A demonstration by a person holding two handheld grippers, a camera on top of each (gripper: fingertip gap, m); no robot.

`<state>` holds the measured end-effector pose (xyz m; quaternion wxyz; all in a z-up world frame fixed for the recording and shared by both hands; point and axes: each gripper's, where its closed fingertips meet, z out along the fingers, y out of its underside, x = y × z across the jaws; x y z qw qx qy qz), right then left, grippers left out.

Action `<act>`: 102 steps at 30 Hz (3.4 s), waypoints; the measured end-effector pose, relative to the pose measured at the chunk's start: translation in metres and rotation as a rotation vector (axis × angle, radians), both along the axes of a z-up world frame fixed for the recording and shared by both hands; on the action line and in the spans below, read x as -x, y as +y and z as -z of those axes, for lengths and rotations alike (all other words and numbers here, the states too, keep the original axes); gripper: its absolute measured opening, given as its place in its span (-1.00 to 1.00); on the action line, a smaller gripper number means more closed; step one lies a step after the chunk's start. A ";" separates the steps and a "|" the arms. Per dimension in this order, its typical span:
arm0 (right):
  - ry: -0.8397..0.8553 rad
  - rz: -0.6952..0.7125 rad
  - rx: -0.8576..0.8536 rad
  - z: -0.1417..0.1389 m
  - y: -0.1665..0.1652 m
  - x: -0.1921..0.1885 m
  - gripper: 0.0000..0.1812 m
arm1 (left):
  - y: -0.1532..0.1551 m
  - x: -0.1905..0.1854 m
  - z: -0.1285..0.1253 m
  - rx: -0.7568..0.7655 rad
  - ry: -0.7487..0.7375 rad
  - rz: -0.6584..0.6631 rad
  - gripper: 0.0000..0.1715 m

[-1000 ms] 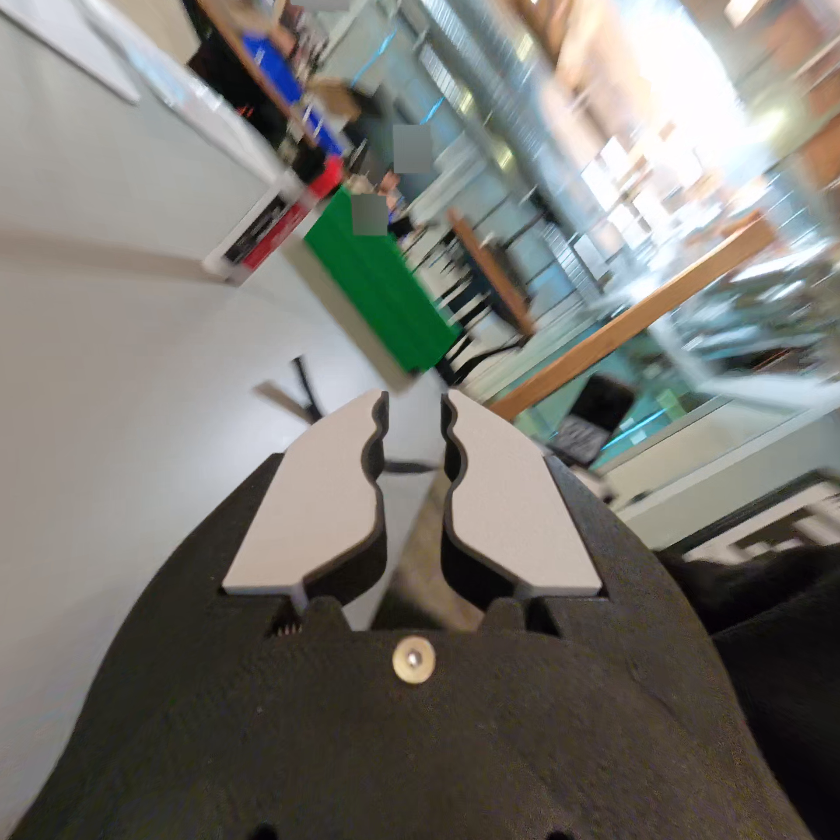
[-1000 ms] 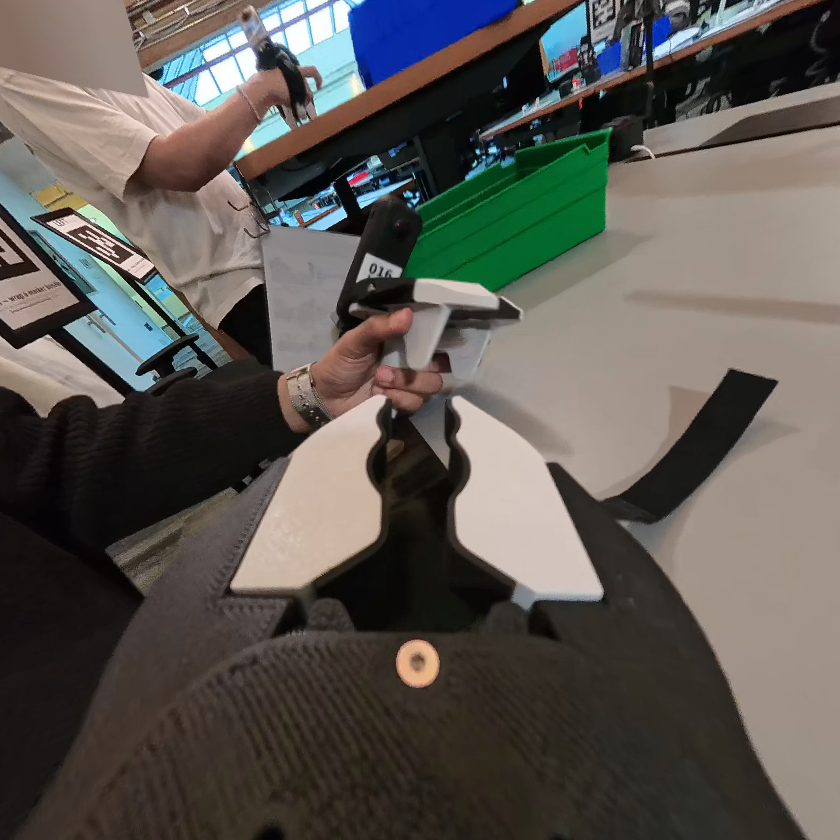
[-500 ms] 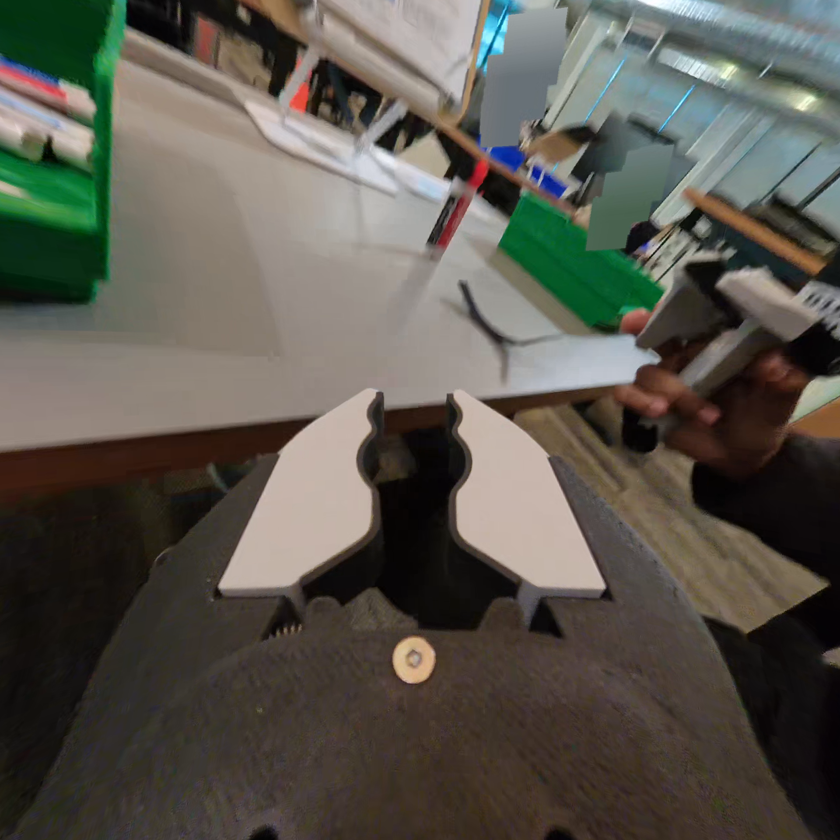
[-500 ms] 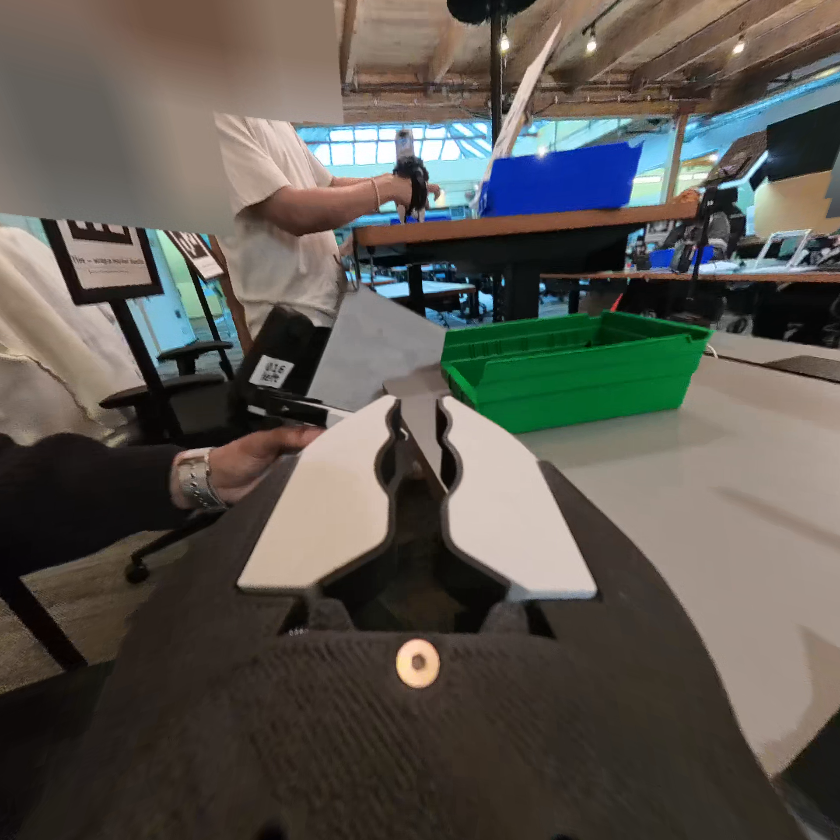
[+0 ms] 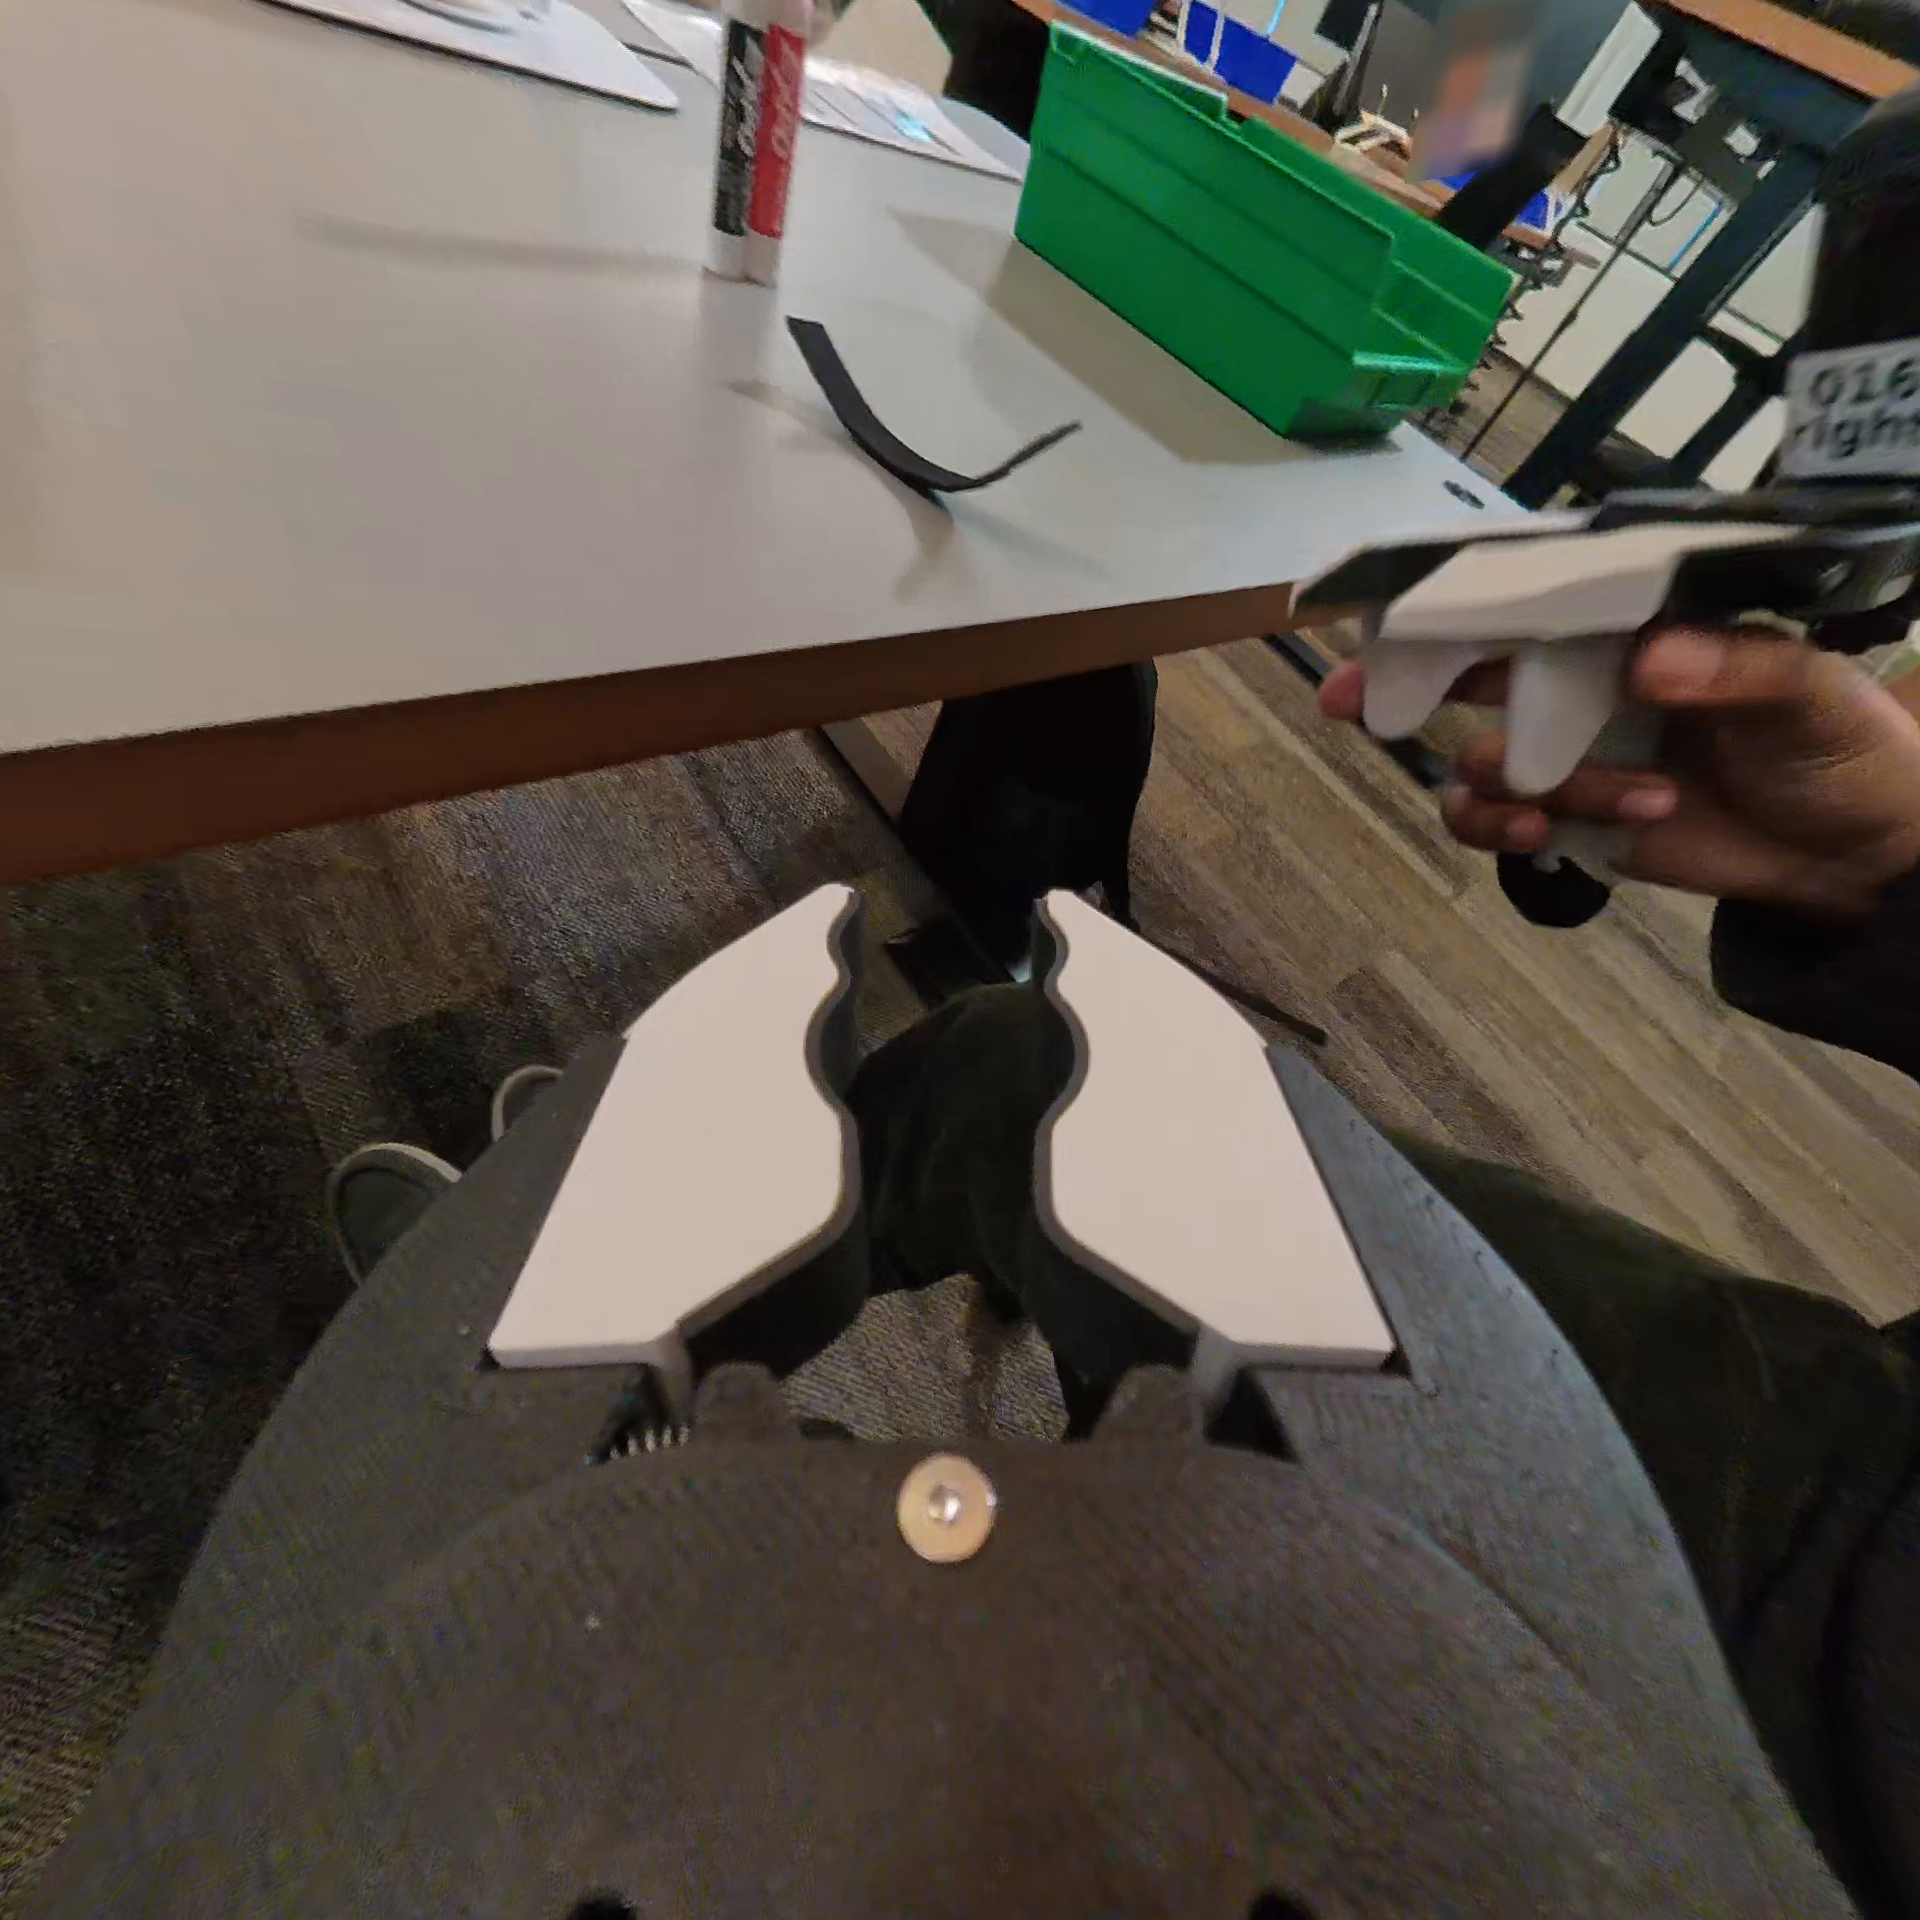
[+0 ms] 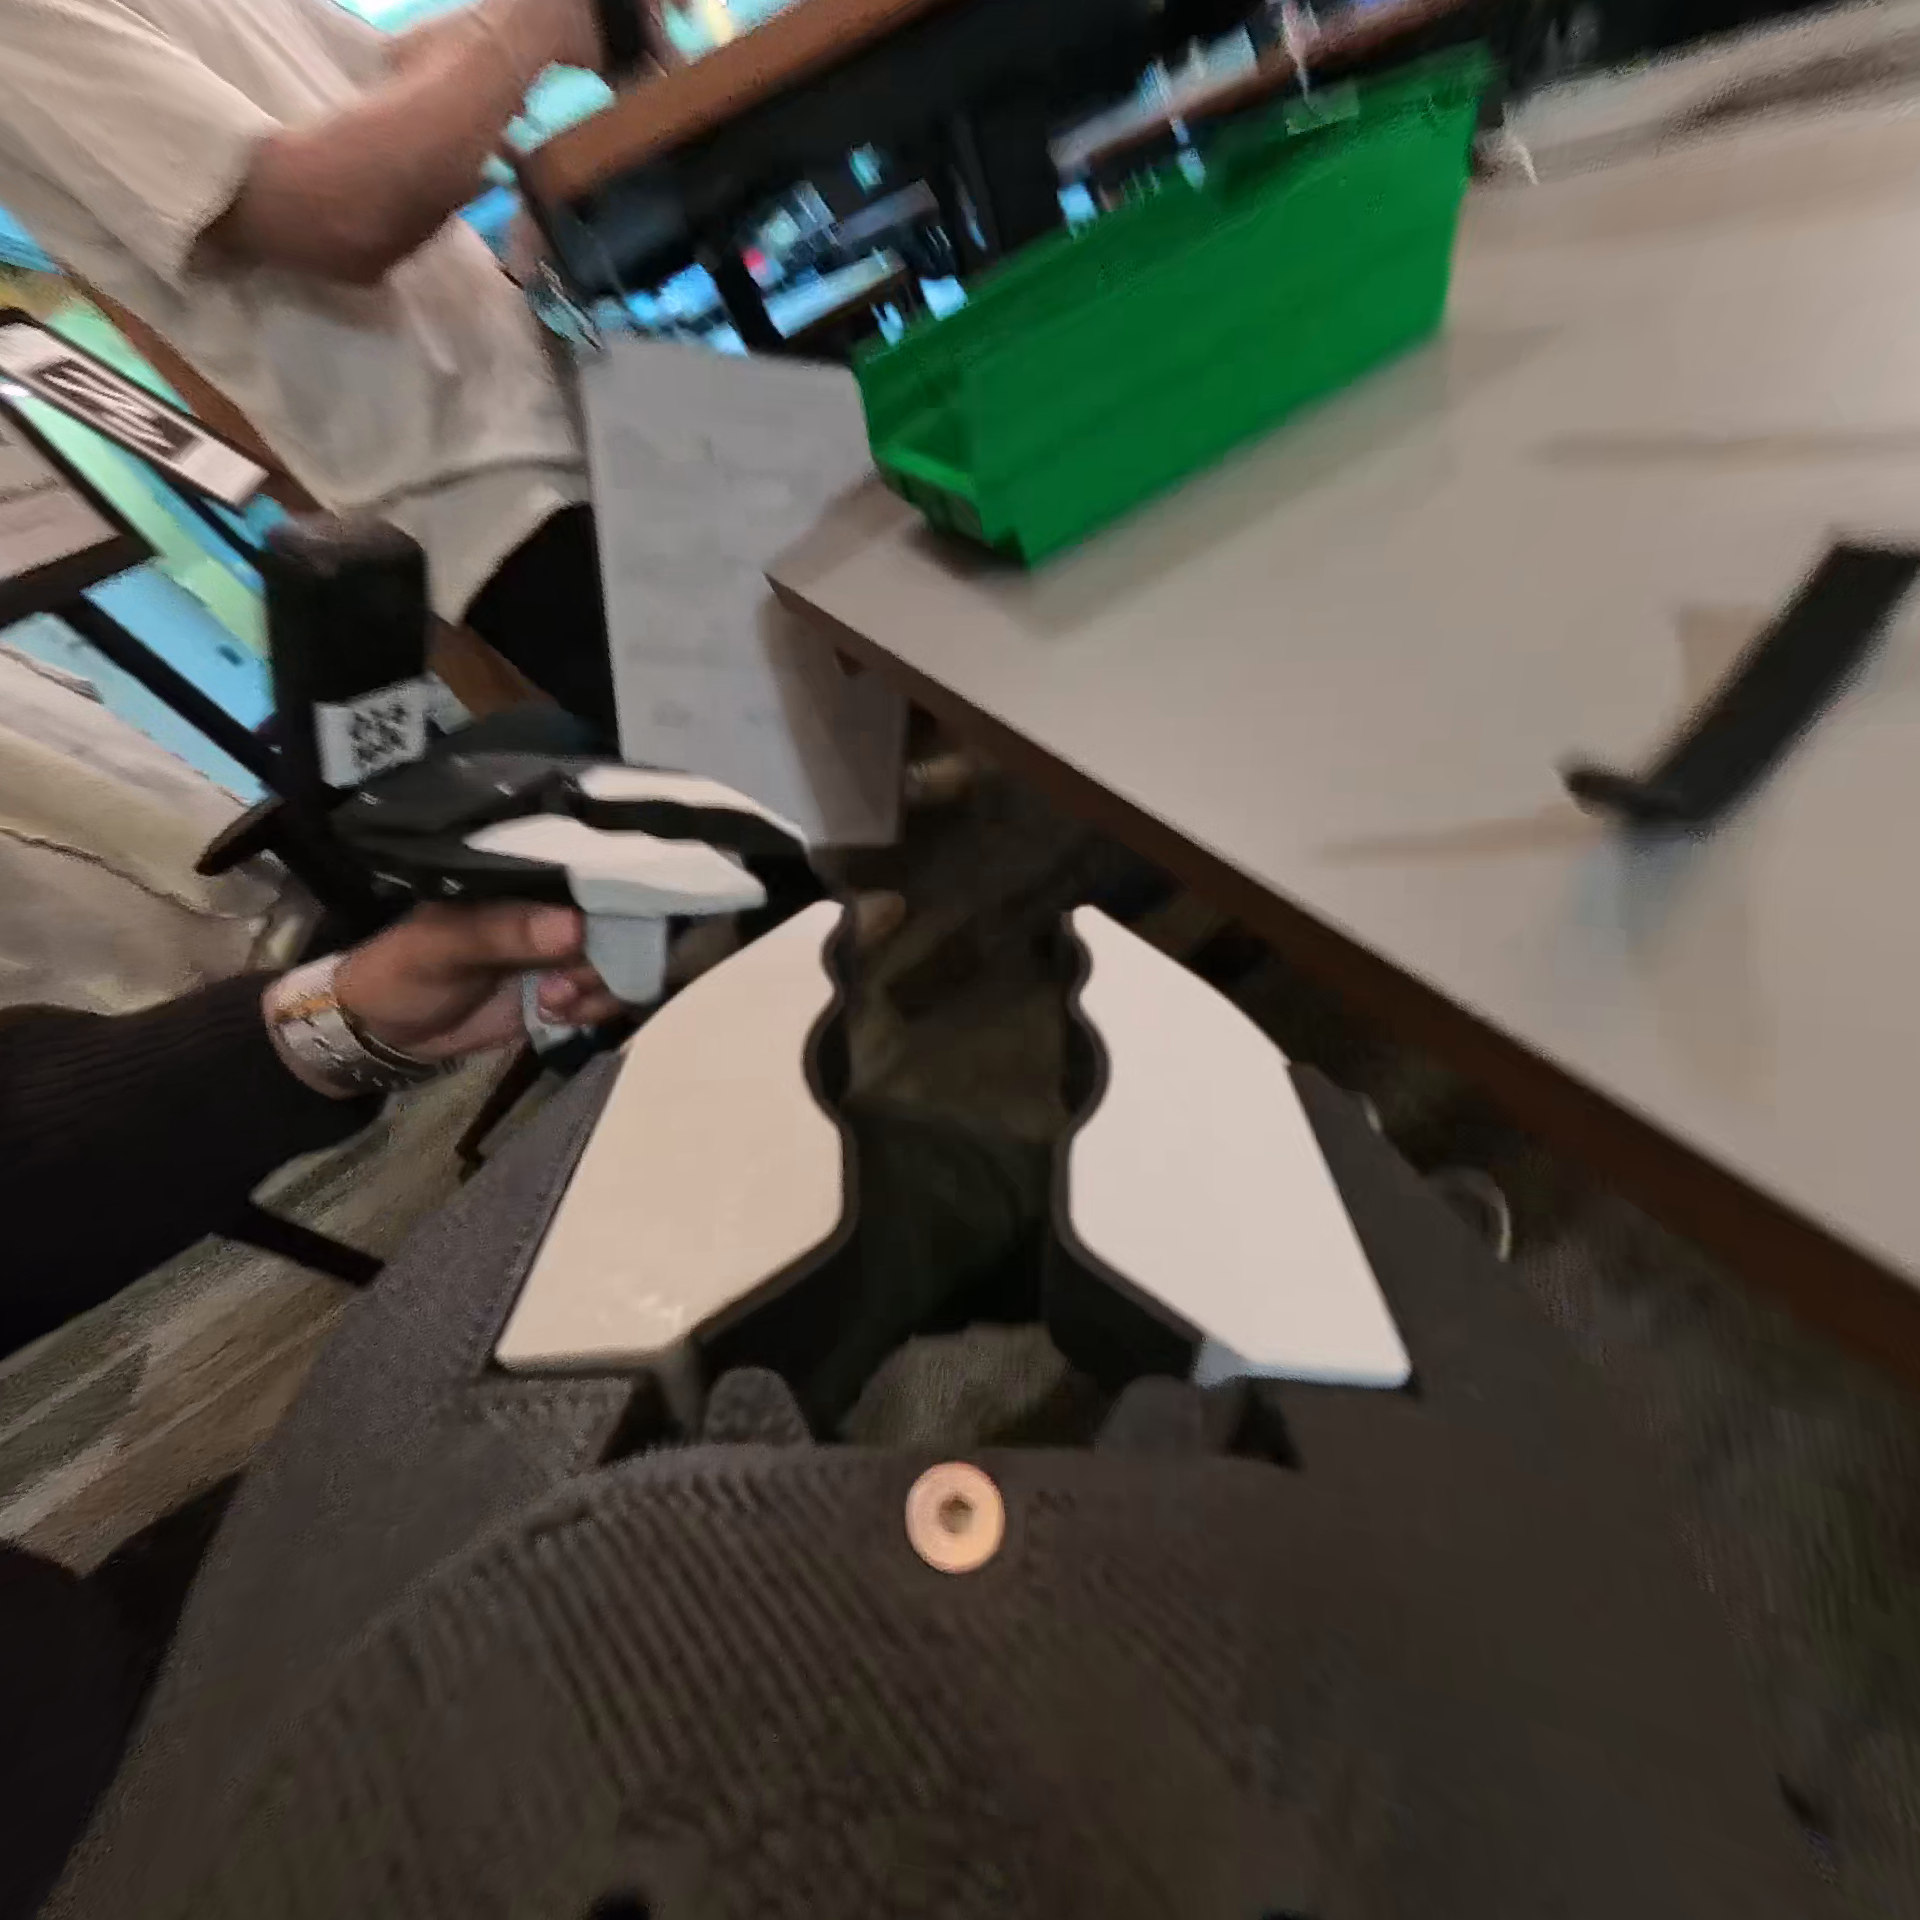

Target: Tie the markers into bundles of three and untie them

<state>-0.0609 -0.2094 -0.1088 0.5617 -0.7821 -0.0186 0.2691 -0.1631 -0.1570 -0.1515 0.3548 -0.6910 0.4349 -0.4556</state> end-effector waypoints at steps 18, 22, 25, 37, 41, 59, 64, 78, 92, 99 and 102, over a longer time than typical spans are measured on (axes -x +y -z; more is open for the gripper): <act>-0.232 0.388 1.135 0.634 -0.107 -0.210 -0.53 | 0.005 -0.011 0.106 0.154 0.156 -0.216 -0.47; -0.051 0.659 1.235 0.730 -0.073 -0.217 -0.53 | 0.015 -0.017 0.126 0.182 0.199 -0.282 -0.47; -0.010 0.672 1.363 0.774 -0.065 -0.207 -0.46 | 0.011 -0.023 0.141 0.194 0.254 -0.266 -0.47; -0.101 0.315 1.372 0.668 -0.119 -0.196 -0.80 | 0.006 -0.059 0.064 0.175 0.028 -0.267 -0.44; -0.324 0.109 1.325 0.547 -0.185 -0.209 -0.80 | 0.007 -0.059 -0.003 0.124 -0.073 -0.246 -0.31; -0.617 -0.257 0.586 0.171 -0.232 -0.179 -0.79 | -0.045 -0.026 -0.078 0.045 -0.209 -0.145 -0.16; -0.727 -0.297 0.289 0.042 -0.177 -0.137 -0.79 | -0.044 -0.012 -0.085 0.010 -0.219 -0.177 -0.16; 0.219 -0.210 -0.367 -0.112 0.096 -0.069 -0.79 | 0.015 0.002 -0.049 0.003 -0.124 -0.309 -0.20; 0.298 -0.202 -0.348 -0.121 0.147 -0.066 -0.79 | 0.080 -0.143 -0.104 0.152 -0.344 -0.025 -0.38; 0.197 -0.235 -0.340 -0.112 0.149 -0.088 -0.80 | 0.077 -0.187 -0.100 -0.117 -0.229 0.091 -0.50; 0.195 -0.262 -0.338 -0.105 0.147 -0.086 -0.80 | 0.077 -0.191 -0.096 -0.139 -0.210 0.082 -0.56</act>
